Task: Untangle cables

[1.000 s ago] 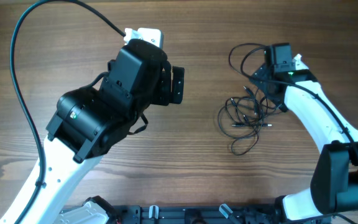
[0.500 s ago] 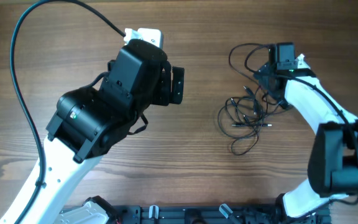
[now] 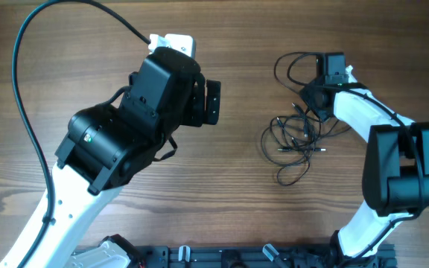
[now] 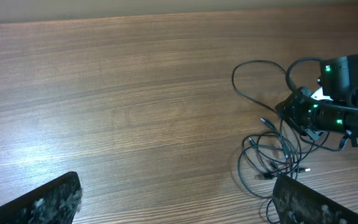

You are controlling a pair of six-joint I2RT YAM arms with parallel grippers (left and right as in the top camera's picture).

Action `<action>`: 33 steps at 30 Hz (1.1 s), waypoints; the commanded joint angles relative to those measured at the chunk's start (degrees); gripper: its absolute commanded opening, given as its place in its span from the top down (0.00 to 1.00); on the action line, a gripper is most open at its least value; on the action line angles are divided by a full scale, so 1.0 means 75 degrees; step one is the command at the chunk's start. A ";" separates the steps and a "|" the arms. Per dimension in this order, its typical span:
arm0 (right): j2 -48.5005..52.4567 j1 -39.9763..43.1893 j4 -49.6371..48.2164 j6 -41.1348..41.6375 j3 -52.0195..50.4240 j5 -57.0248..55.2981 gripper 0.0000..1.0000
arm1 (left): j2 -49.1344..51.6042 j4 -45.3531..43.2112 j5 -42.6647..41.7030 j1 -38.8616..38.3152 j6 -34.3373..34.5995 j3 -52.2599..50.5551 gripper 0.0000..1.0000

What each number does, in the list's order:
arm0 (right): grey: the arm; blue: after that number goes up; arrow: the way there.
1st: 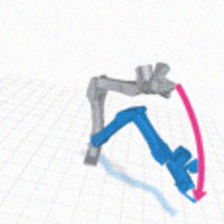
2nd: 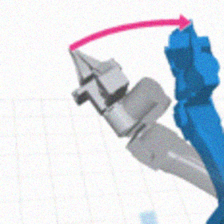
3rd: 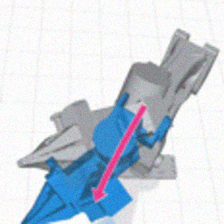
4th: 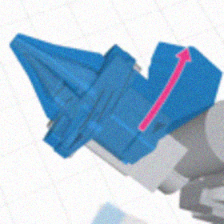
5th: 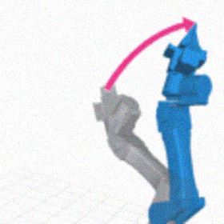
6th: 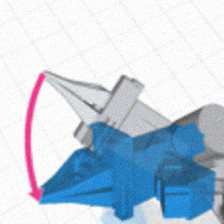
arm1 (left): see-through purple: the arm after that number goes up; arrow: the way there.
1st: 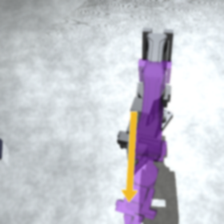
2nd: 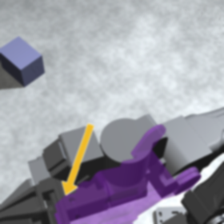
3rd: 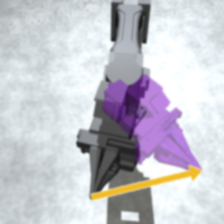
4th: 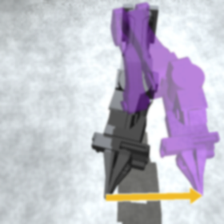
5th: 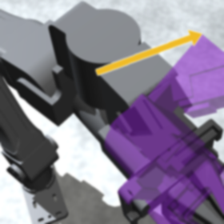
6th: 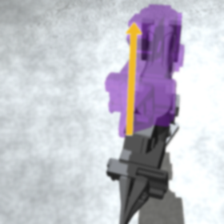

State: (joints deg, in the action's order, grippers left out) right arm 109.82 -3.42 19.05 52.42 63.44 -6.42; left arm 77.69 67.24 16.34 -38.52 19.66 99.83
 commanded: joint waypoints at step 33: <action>-0.6924 0.0117 -0.1268 -0.2964 0.2014 0.3276 0.96 | 0.0017 -0.0015 -0.0093 0.0020 0.0070 0.0047 0.00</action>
State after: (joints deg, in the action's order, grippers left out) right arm 58.96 -2.79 10.81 27.64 78.56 9.74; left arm 77.69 67.26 16.34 -38.52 19.66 99.83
